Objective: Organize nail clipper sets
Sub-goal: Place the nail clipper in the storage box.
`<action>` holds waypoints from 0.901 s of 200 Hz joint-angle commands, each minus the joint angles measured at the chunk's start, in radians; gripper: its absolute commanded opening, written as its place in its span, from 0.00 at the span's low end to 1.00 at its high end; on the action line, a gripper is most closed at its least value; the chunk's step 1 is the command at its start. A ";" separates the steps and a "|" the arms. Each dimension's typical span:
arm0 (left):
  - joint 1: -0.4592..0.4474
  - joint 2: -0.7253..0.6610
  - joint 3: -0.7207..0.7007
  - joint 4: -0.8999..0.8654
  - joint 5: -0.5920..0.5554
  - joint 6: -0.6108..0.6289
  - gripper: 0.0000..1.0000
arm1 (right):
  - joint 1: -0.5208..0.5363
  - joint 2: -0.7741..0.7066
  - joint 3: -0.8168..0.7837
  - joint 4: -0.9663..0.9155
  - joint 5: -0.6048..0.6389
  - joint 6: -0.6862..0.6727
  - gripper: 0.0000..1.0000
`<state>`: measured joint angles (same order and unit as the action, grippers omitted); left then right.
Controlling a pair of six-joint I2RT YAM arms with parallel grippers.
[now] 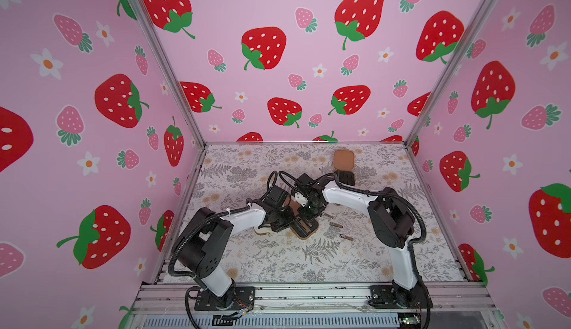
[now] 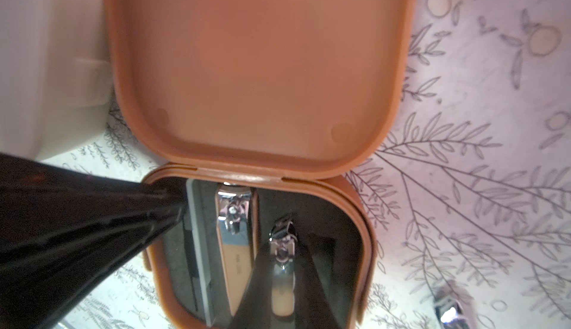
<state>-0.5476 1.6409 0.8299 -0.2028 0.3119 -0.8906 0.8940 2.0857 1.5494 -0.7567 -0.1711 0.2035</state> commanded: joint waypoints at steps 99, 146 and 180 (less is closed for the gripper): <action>0.009 0.021 -0.021 -0.061 -0.042 -0.002 0.00 | 0.000 0.055 -0.008 -0.145 0.164 -0.018 0.12; 0.009 0.023 -0.019 -0.063 -0.044 -0.003 0.00 | 0.011 0.067 -0.012 -0.191 0.207 -0.016 0.12; 0.009 0.023 -0.018 -0.063 -0.043 -0.002 0.00 | 0.014 0.080 -0.032 -0.214 0.230 0.000 0.12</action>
<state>-0.5468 1.6409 0.8299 -0.2031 0.3141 -0.8906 0.9222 2.0960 1.5650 -0.8017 -0.0715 0.2047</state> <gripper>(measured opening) 0.047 0.130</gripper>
